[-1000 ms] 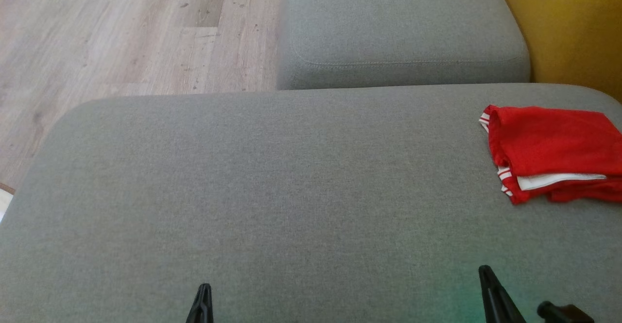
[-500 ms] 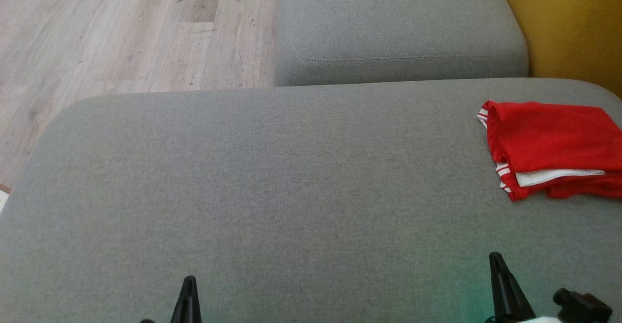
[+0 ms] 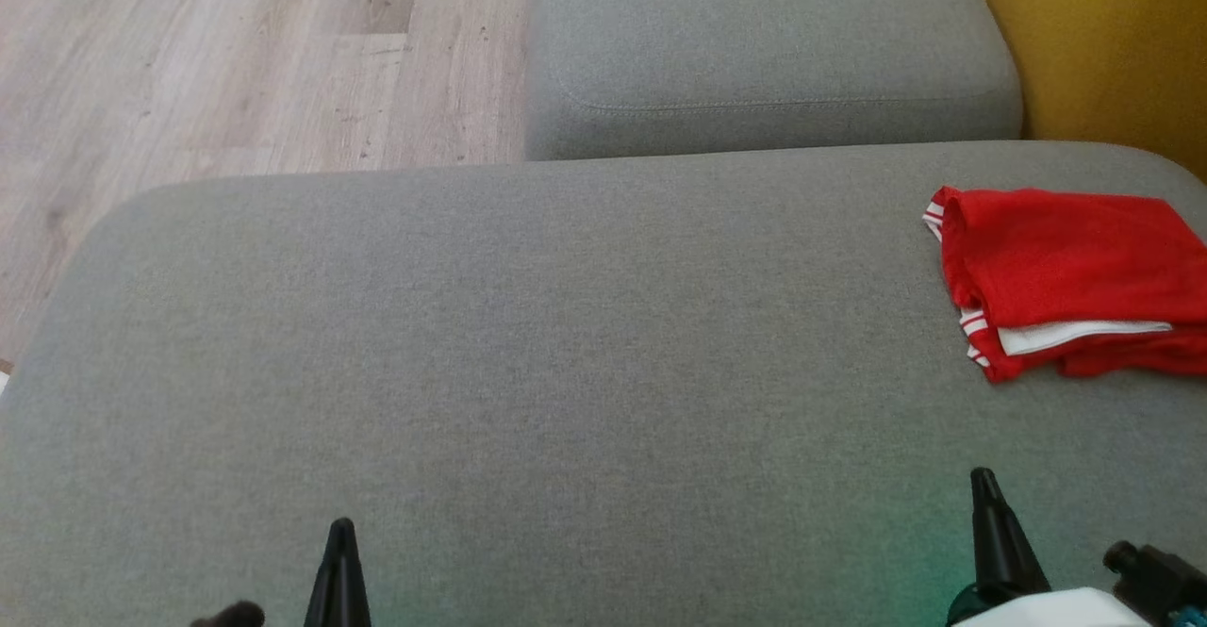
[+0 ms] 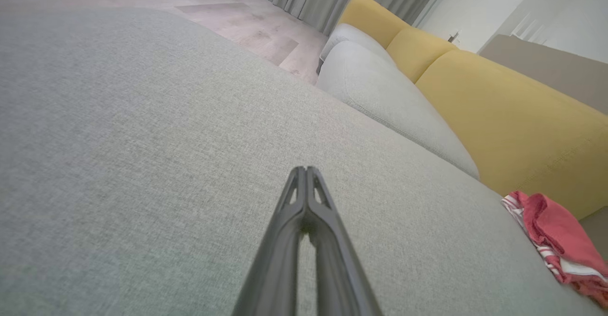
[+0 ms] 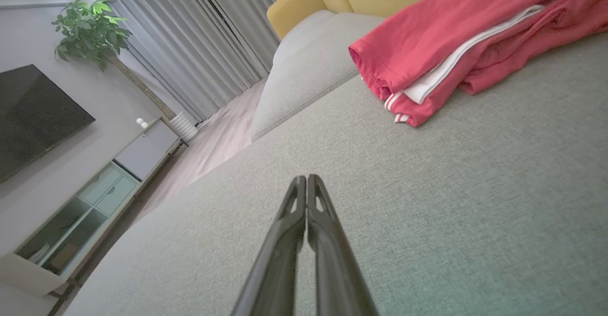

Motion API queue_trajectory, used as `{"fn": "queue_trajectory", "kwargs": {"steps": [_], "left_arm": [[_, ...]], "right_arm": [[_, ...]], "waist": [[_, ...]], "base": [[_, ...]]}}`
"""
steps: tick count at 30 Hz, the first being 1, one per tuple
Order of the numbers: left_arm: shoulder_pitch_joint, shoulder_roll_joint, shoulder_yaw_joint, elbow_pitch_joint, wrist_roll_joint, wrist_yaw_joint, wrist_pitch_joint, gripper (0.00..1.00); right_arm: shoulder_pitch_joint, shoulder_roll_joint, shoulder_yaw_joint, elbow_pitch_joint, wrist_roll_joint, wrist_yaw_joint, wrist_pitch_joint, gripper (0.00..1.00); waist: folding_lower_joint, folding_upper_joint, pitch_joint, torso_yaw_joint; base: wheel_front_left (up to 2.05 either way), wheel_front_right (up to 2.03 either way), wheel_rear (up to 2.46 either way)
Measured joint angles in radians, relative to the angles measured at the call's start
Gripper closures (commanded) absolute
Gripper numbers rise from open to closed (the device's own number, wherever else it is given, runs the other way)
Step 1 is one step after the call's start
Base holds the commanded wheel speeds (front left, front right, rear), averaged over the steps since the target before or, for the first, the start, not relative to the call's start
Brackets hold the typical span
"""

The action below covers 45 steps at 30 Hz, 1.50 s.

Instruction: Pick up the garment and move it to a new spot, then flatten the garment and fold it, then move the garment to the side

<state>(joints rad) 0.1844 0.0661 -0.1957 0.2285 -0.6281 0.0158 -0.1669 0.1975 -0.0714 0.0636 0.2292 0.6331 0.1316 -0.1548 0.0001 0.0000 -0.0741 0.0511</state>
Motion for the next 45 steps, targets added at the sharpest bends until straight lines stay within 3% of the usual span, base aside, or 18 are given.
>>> {"fn": "queue_trajectory", "kwargs": {"steps": [45], "left_arm": [[-0.114, 0.003, 0.113, 0.024, -0.538, -0.078, 0.126, 1.0]], "right_arm": [[-0.129, 0.0, -0.082, 0.024, 0.529, 0.0, 0.122, 1.0]], "waist": [[-0.0001, 0.0, 0.041, -0.027]], "base": [[0.0, 0.0, 0.0]]}}
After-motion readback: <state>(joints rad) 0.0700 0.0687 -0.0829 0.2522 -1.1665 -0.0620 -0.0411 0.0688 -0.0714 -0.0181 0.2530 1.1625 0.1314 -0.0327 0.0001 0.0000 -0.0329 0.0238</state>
